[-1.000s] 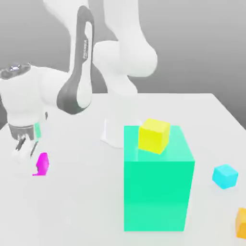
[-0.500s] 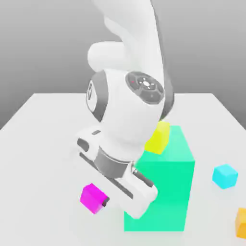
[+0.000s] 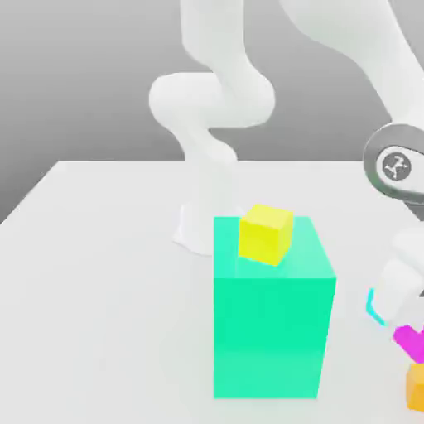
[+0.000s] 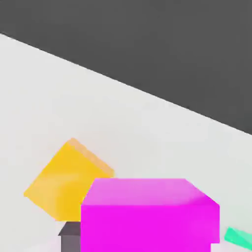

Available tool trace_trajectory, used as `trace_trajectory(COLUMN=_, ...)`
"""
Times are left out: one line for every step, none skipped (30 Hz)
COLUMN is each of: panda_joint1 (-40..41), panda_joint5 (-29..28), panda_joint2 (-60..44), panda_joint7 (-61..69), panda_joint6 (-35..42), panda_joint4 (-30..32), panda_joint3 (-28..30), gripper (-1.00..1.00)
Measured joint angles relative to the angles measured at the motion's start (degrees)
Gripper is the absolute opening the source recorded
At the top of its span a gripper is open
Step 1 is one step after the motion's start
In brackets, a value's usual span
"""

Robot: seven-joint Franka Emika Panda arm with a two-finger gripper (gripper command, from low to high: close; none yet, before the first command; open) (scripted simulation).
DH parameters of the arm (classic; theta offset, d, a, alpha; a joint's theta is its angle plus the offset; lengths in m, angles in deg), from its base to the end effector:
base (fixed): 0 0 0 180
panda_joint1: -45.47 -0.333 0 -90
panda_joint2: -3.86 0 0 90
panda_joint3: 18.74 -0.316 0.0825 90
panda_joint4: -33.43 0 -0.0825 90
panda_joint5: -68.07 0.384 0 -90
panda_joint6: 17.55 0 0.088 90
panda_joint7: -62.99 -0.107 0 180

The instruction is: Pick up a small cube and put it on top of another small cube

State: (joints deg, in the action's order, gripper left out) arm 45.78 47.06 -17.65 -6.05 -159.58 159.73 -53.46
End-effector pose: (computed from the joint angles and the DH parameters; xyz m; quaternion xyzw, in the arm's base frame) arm 0.4528 0.3144 0.2367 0.9853 -0.1704 0.0020 0.0063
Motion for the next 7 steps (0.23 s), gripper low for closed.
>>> trace_trajectory(panda_joint1=-0.7, panda_joint5=-1.2, panda_joint2=-1.7, panda_joint7=-0.6, panda_joint6=-1.6, panda_joint4=-0.1, panda_joint3=0.9, gripper=-1.0)
trace_trajectory(panda_joint1=-1.7, panda_joint5=-2.7, panda_joint2=-3.5, panda_joint7=-1.5, panda_joint6=-3.1, panda_joint4=-0.3, panda_joint3=2.1, gripper=-1.0)
trace_trajectory(panda_joint1=-2.8, panda_joint5=-4.3, panda_joint2=-5.5, panda_joint7=-2.6, panda_joint6=-4.7, panda_joint4=-0.5, panda_joint3=3.5, gripper=-1.0)
trace_trajectory(panda_joint1=-3.5, panda_joint5=-5.4, panda_joint2=-6.7, panda_joint7=-3.3, panda_joint6=-5.7, panda_joint4=-0.6, panda_joint3=4.5, gripper=1.0)
trace_trajectory(panda_joint1=-3.5, panda_joint5=-5.4, panda_joint2=-6.7, panda_joint7=-3.3, panda_joint6=-5.7, panda_joint4=-0.6, panda_joint3=4.5, gripper=1.0)
trace_trajectory(panda_joint1=-3.5, panda_joint5=-5.4, panda_joint2=-6.7, panda_joint7=-3.3, panda_joint6=-5.7, panda_joint4=-0.6, panda_joint3=4.5, gripper=1.0)
trace_trajectory(panda_joint1=-3.5, panda_joint5=-5.4, panda_joint2=-6.7, panda_joint7=-3.3, panda_joint6=-5.7, panda_joint4=-0.6, panda_joint3=4.5, gripper=1.0)
